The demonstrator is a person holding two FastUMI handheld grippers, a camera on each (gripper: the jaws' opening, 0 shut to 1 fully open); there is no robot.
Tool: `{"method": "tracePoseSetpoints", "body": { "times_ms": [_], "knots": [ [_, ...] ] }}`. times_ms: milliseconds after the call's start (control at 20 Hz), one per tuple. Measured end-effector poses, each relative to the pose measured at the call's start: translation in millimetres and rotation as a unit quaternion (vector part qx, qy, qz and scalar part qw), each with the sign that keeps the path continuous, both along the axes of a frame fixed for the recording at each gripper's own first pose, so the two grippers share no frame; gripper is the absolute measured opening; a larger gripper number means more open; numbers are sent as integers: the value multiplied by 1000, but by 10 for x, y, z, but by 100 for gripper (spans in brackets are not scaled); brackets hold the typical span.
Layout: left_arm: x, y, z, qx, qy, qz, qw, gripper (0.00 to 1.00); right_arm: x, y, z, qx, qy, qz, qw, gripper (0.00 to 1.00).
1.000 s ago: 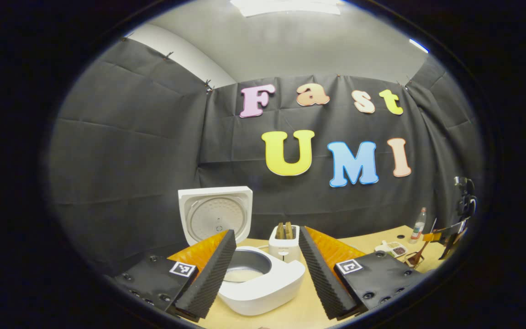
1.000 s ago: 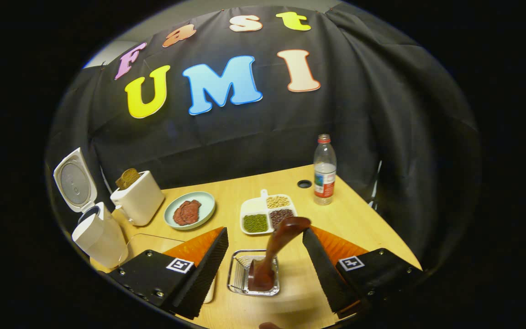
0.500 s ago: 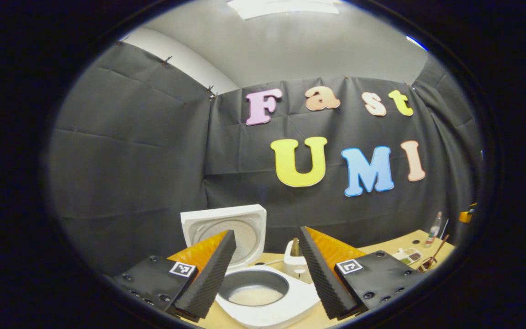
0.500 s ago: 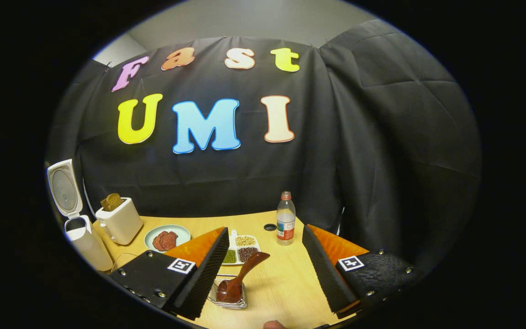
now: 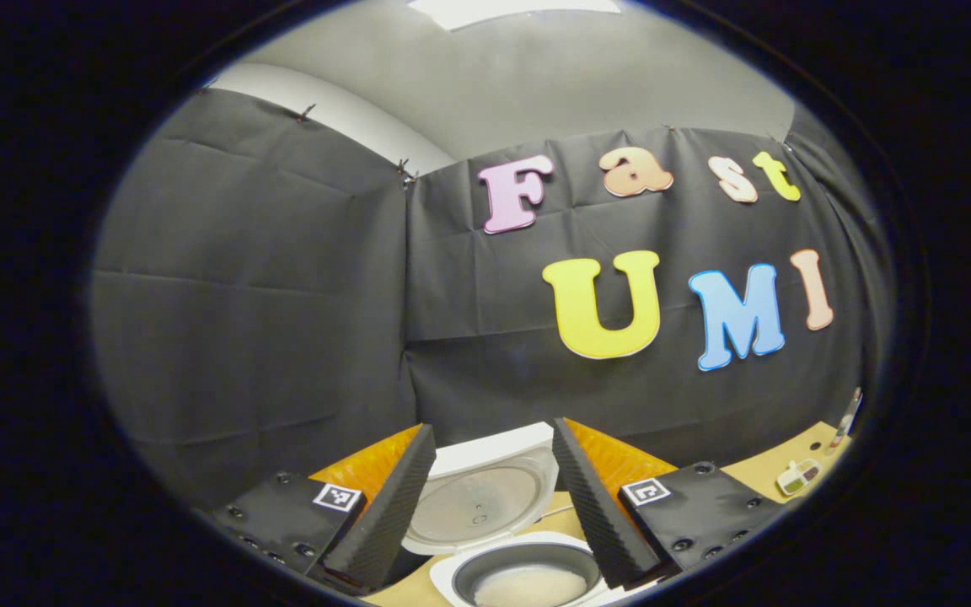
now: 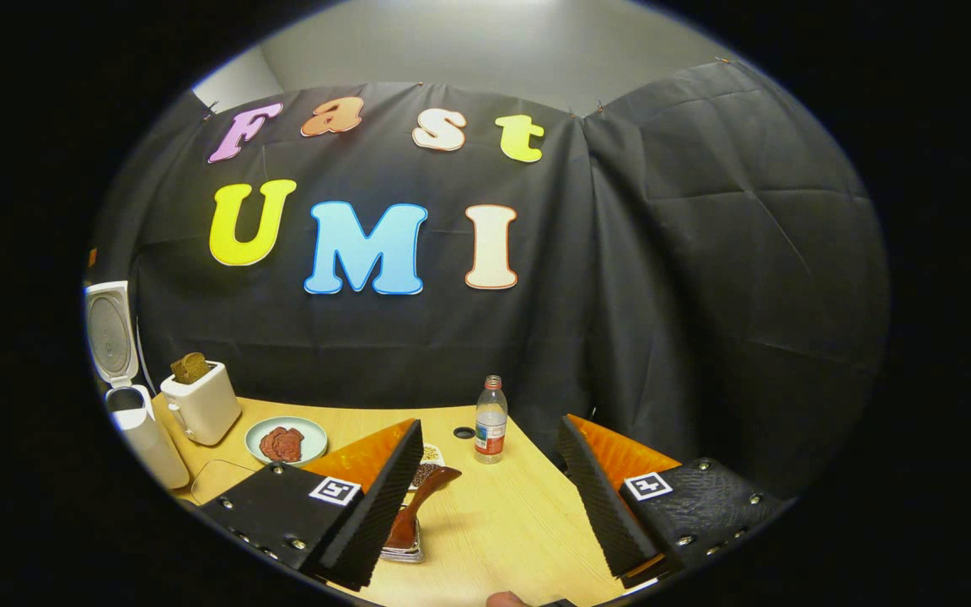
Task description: Close the left gripper, press the button to open the rice cooker; take a wooden spoon from the chopstick holder with the right hand, scoop a spoonful of rice and pour it into the rice cooker, then put the wooden spoon back into the chopstick holder.
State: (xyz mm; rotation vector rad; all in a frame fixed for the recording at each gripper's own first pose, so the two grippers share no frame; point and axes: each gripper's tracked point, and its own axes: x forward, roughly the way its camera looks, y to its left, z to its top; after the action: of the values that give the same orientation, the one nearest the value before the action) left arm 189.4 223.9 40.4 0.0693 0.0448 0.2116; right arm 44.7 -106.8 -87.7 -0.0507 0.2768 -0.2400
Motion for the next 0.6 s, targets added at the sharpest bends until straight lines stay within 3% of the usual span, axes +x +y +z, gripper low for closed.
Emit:
{"method": "tracePoseSetpoints", "body": {
  "times_ms": [200, 350, 400, 550, 600],
  "knots": [
    [430, 290, 4, -21, 12, 16, 1000, 100, -178, 104, 46, -5, -8, -8, 1000, 98],
    [719, 542, 52, -12, 14, 39, 999, 100, -274, 233, 58, -3, -11, -5, 1000, 98],
    [817, 596, -1, -14, 20, 44, 999, 92, -310, 255, 51, -3, -12, -4, 1000, 97],
    [1075, 715, -290, -18, 56, 54, 997, 92, -414, 299, 40, -10, -13, -4, 1000, 95],
    [1167, 754, -360, -19, 63, 57, 996, 97, -437, 298, 34, -13, -11, -5, 1000, 95]
  ]
}}
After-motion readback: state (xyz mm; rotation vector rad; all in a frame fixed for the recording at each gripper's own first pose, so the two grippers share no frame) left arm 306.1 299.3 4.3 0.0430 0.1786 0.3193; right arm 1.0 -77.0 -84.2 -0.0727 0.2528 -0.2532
